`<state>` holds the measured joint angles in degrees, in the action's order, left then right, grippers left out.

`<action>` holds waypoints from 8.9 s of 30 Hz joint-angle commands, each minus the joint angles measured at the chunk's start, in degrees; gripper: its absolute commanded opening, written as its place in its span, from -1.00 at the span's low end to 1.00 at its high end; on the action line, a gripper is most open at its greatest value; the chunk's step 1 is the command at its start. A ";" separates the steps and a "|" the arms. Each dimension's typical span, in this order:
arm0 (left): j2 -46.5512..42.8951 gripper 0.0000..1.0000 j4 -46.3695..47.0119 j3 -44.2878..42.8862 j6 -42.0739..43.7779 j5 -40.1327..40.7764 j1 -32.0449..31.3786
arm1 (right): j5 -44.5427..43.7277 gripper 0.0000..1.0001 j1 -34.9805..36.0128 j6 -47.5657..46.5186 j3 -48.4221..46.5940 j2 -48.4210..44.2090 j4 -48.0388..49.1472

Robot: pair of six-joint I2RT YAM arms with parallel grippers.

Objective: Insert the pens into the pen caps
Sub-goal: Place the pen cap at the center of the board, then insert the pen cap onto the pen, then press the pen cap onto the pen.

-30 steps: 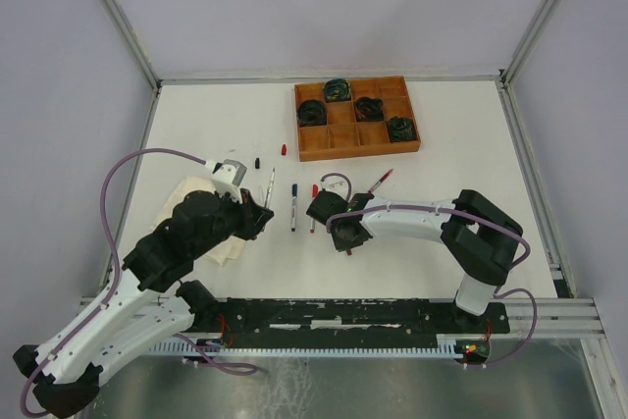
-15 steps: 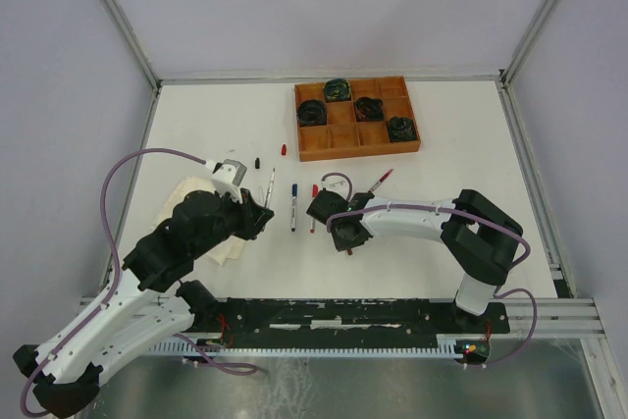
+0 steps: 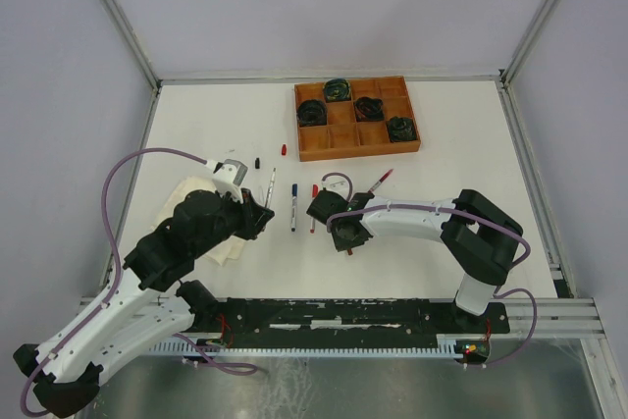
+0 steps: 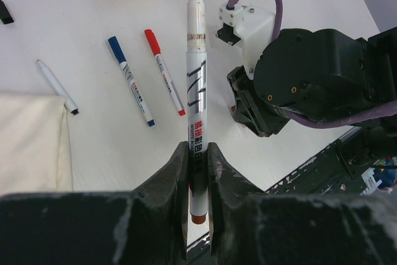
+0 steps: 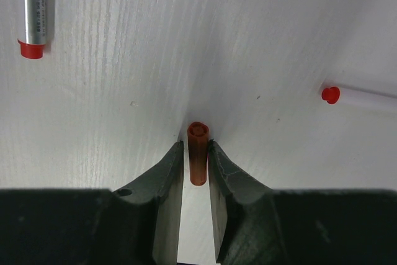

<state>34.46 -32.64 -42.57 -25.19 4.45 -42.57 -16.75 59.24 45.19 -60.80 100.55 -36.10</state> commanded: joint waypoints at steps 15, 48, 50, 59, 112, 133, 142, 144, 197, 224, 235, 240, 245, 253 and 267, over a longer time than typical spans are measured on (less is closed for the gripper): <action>-0.53 -0.94 2.72 -0.15 0.93 0.50 -0.14 | 0.94 -0.40 0.19 1.61 1.72 -0.97 -1.39; 0.62 -0.94 12.06 3.04 -0.03 -9.03 -0.13 | -1.83 -0.87 0.26 7.63 16.90 -36.59 29.72; 0.55 -0.94 13.13 3.18 0.03 -9.90 -0.14 | -3.32 -0.87 0.26 9.21 18.94 -39.33 34.56; 1.78 -0.94 18.63 2.84 0.44 -18.06 -0.15 | -4.57 -0.88 0.17 9.48 20.29 -44.84 46.27; 2.62 -0.94 29.08 7.58 -3.02 -14.28 -13.88 | -2.47 -0.94 0.17 11.58 22.20 -49.90 61.21; 2.81 -0.94 29.48 7.59 -2.85 -14.63 -13.97 | -1.55 -0.95 0.17 11.59 21.82 -49.51 59.87; 2.64 -0.94 29.48 7.59 -2.93 -14.12 -13.96 | 0.08 -0.95 0.17 11.32 21.25 -48.80 59.48; 2.71 -0.95 29.43 7.59 -2.93 -13.95 -13.99 | 0.45 -0.95 0.18 11.25 21.15 -48.71 59.48; 1.68 -0.94 30.55 6.88 -5.29 -9.00 -13.94 | 4.25 -0.91 0.26 8.21 21.68 -47.19 56.77; 1.07 -0.85 31.36 4.16 -5.91 -2.57 -13.96 | 7.32 -0.22 2.16 8.69 21.26 -48.14 52.24; 0.04 -0.90 29.27 4.08 -4.39 -5.18 -13.88 | 0.58 0.08 2.18 4.67 17.35 -53.53 43.92; -0.25 -0.89 29.92 4.41 -4.38 -7.69 -13.94 | -1.71 0.18 2.17 3.34 13.70 -52.56 43.66; -0.02 -0.91 32.01 4.94 -4.38 -11.54 -13.88 | -2.03 0.21 2.19 2.28 9.39 -49.25 43.35; 0.52 -0.95 33.43 4.95 -4.08 -14.32 -13.88 | -0.02 0.11 2.19 1.95 6.31 -45.69 43.47; 1.23 -0.95 33.87 3.99 -3.91 -14.32 -13.90 | 3.22 -0.36 2.17 3.60 7.21 -44.32 44.11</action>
<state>35.51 -2.79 -36.32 -30.98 -9.39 -56.60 -15.05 61.12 48.25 -51.66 56.18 6.35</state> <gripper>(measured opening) 0.197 0.358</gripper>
